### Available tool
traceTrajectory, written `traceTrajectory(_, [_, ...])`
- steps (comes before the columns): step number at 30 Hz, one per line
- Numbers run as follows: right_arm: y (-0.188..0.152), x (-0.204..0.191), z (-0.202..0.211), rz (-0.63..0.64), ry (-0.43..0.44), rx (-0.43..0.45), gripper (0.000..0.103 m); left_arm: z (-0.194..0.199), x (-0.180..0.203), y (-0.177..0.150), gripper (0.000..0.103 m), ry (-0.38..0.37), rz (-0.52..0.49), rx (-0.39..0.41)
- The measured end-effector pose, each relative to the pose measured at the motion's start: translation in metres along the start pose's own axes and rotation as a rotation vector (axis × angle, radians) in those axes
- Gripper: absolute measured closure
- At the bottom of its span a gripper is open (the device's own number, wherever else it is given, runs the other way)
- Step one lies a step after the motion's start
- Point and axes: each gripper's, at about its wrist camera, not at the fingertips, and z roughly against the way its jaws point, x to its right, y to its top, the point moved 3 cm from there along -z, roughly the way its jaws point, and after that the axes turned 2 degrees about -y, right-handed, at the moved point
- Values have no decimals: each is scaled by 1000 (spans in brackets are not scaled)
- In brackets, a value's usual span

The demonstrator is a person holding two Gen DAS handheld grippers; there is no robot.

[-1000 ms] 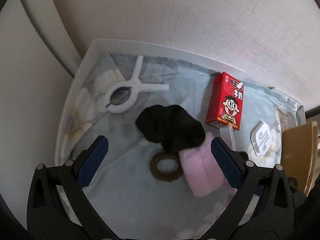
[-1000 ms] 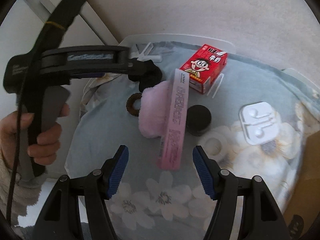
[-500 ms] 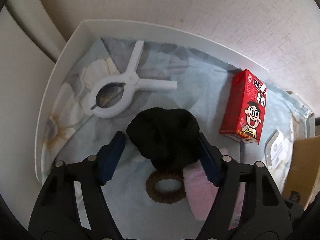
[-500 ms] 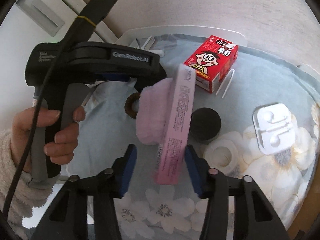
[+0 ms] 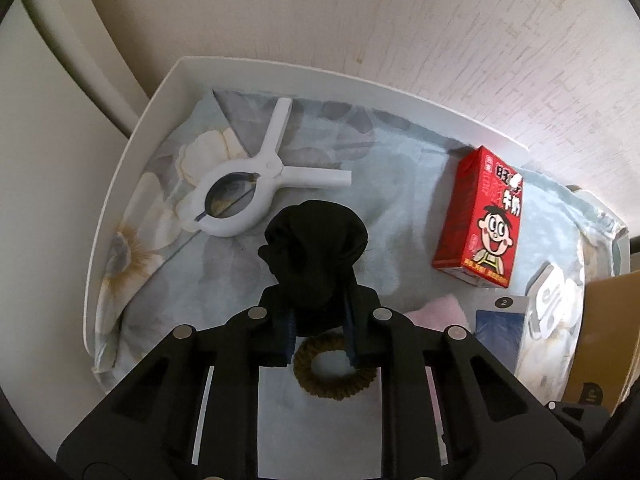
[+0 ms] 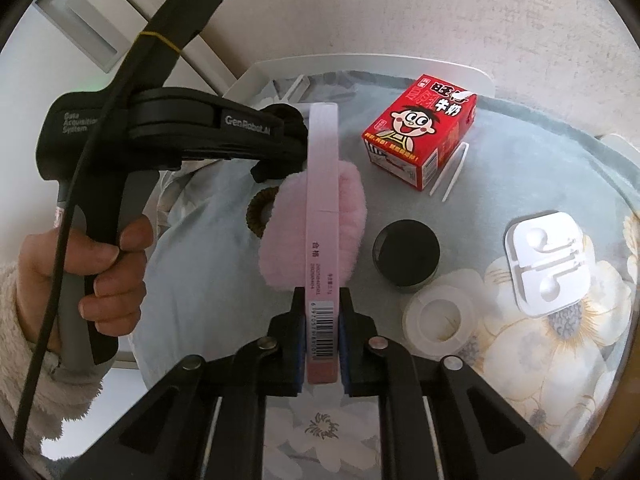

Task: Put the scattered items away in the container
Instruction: 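Grasp the black scrunchie with the left tool while the right tool grasps the pink tube box, then carry scrunchie and tube box into the cardboard box and open both tools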

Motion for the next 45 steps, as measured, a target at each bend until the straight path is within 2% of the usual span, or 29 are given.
traceTrajectory(11, [-9,-9,15,3,-23,24,90,53,18,-9,87,29,-55,104])
traceTrajectory(15, [-17,-9,31,-12,-37,44,90,78,23,-17,87,46,-56,115])
traceTrajectory(17, [-4,-10,35,-18,-51,54,90,95,31,-24,87,30,-69,132])
traceTrajectory(21, [-2,-18,42,-19,-89,76,90,132,48,-37,87,29,-115,189])
traceTrajectory(22, [9,-17,45,-27,-97,86,90,143,53,-41,87,24,-125,205])
traceTrajectory(27, [6,6,91,-63,-124,156,90,180,63,-44,87,11,-154,258])
traceTrajectory(31, [6,5,116,-73,-155,217,90,210,47,-49,87,-7,-179,301])
traceTrajectory(34, [3,7,141,-89,-184,265,90,222,52,-53,87,-39,-205,313])
traceTrajectory(37, [-3,8,156,-115,-209,313,90,230,70,-54,87,-67,-239,316])
traceTrajectory(45, [-38,32,202,-213,-278,387,90,241,165,-54,87,-168,-368,335])
